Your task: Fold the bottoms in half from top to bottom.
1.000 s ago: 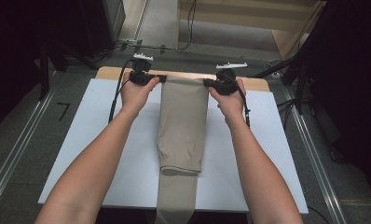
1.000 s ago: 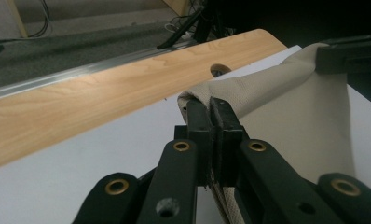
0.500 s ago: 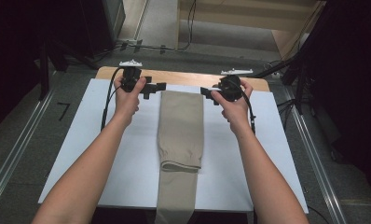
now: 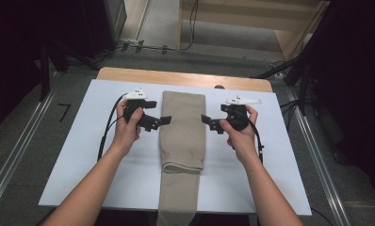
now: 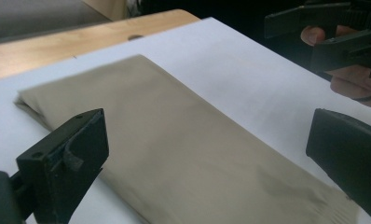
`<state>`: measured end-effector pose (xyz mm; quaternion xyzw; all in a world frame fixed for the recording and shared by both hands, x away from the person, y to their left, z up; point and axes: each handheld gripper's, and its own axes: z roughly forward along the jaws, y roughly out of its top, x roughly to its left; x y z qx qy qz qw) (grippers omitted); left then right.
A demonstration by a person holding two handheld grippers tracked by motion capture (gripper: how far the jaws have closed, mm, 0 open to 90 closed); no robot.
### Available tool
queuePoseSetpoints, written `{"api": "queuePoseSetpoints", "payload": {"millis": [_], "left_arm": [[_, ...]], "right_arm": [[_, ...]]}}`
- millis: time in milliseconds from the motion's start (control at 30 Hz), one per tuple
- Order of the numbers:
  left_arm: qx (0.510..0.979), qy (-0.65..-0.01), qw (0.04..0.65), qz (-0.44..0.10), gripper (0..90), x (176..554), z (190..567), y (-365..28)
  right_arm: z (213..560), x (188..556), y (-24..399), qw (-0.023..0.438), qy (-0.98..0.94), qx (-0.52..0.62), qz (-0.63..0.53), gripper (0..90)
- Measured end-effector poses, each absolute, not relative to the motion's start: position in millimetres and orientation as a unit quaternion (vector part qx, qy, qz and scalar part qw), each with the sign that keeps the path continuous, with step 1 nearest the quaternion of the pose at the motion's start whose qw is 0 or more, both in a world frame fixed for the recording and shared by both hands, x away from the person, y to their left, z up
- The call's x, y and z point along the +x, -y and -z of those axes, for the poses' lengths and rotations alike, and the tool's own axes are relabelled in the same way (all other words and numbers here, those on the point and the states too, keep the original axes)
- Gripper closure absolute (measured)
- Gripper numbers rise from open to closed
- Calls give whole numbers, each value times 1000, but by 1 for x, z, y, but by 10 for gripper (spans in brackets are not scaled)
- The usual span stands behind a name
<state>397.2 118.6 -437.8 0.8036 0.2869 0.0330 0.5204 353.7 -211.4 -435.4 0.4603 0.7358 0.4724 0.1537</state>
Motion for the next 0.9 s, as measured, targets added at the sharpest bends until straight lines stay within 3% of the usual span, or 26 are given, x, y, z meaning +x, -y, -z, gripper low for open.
{"api": "queuePoseSetpoints", "payload": {"millis": [500,767,867,900], "left_arm": [[802,-286,523,6,0,328,480,-137],[824,-274,496,19,0,302,499,-134],[824,-278,493,10,54,292,500,-131],[823,-284,493,9,110,289,500,-130]], "right_arm": [[481,277,201,113,-765,423,-472,0],[499,245,180,94,-793,384,-464,0],[507,238,171,99,-804,381,-446,15],[510,236,168,114,-806,385,-435,97]]}}
